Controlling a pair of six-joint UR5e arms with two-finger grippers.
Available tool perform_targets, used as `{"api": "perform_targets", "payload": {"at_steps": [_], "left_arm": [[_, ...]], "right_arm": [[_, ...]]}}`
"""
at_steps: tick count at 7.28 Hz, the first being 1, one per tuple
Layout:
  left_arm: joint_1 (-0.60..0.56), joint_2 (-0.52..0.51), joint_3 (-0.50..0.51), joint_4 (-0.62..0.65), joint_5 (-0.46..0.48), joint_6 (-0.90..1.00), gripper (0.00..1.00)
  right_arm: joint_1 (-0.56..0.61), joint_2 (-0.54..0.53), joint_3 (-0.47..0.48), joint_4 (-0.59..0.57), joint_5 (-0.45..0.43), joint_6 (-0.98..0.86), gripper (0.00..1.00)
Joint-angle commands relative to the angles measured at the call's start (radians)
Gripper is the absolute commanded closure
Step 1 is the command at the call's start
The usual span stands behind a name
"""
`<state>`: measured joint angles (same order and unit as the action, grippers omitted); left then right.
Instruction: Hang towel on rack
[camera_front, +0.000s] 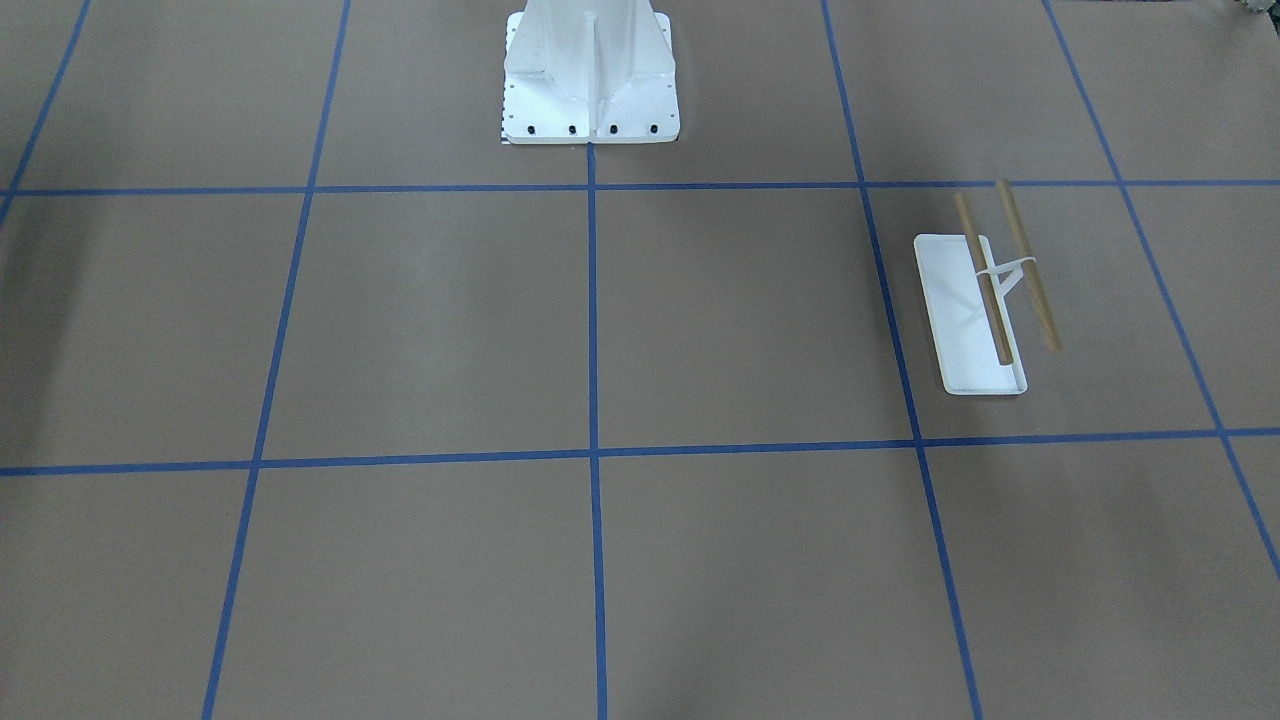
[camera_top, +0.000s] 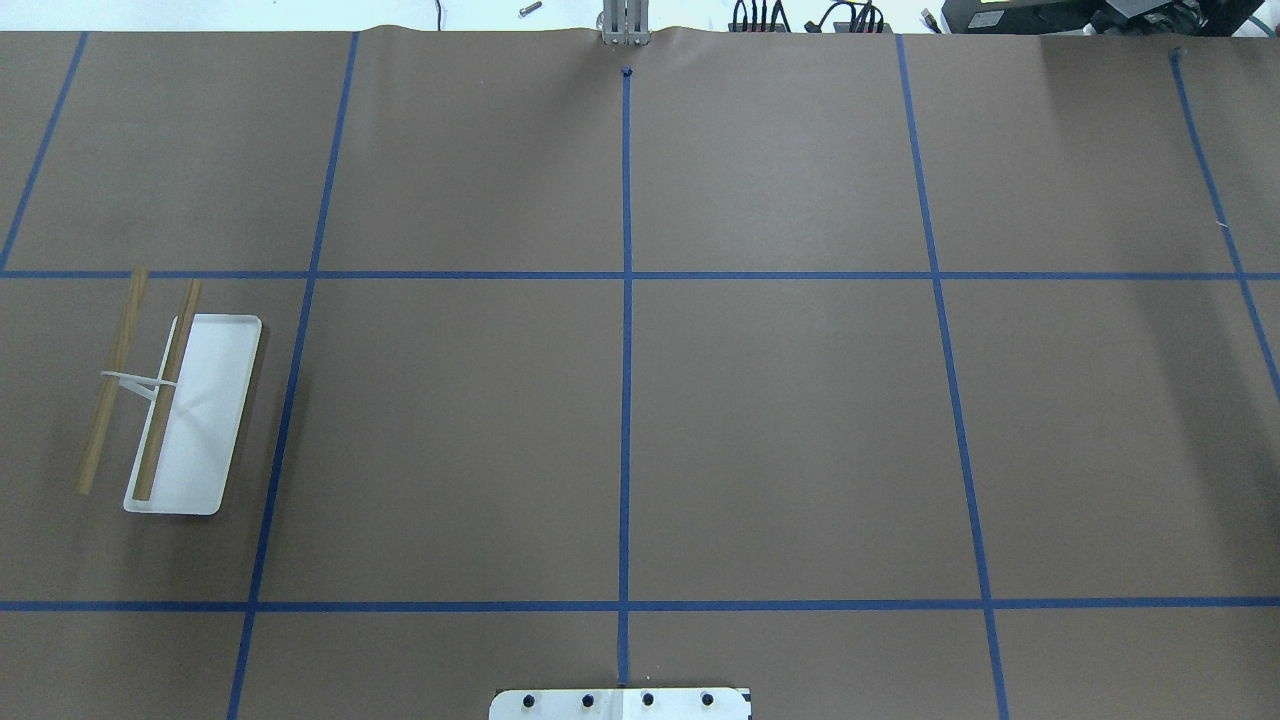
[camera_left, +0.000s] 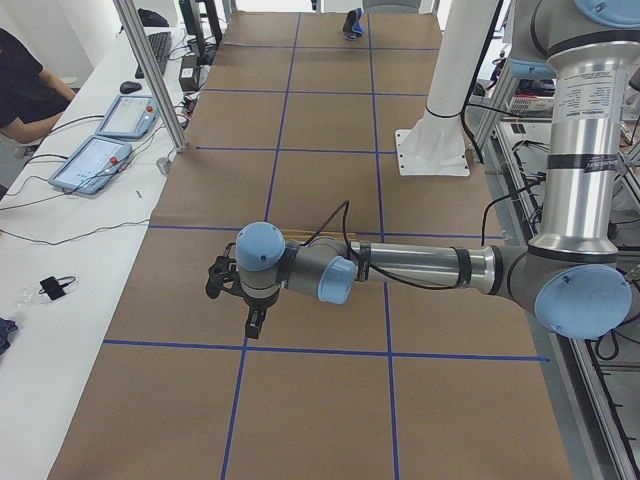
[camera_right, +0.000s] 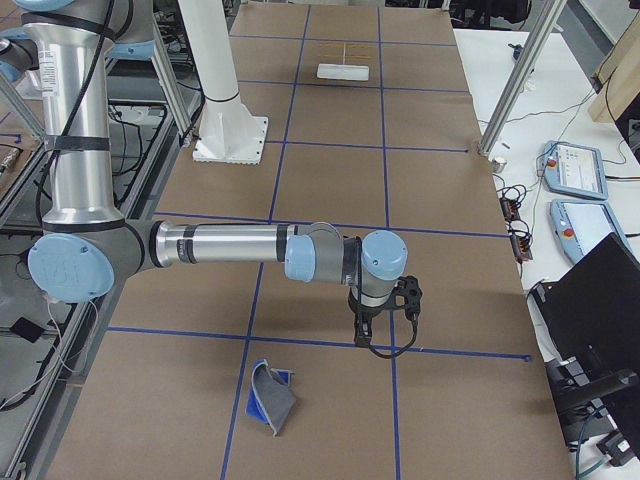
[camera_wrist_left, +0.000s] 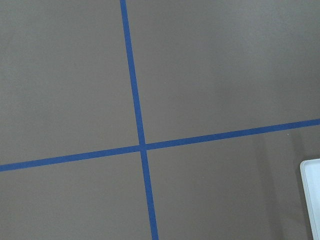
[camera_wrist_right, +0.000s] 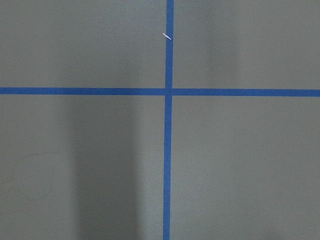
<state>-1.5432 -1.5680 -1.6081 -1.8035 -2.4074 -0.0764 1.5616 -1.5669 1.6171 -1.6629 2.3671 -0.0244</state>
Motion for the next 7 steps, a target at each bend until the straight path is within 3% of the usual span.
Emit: {"api": "perform_targets", "payload": {"at_steps": [1,7], "left_arm": [[0.0,0.002,-0.006,0.0,0.002,0.0,0.01],[0.002,-0.018,0.033,0.001,0.01,-0.022,0.01]], "right_arm": [[0.0,0.011,0.0,0.0,0.009,0.006,0.0],[-0.005,0.025,-0.02,0.0,-0.014,0.027,0.0]]}}
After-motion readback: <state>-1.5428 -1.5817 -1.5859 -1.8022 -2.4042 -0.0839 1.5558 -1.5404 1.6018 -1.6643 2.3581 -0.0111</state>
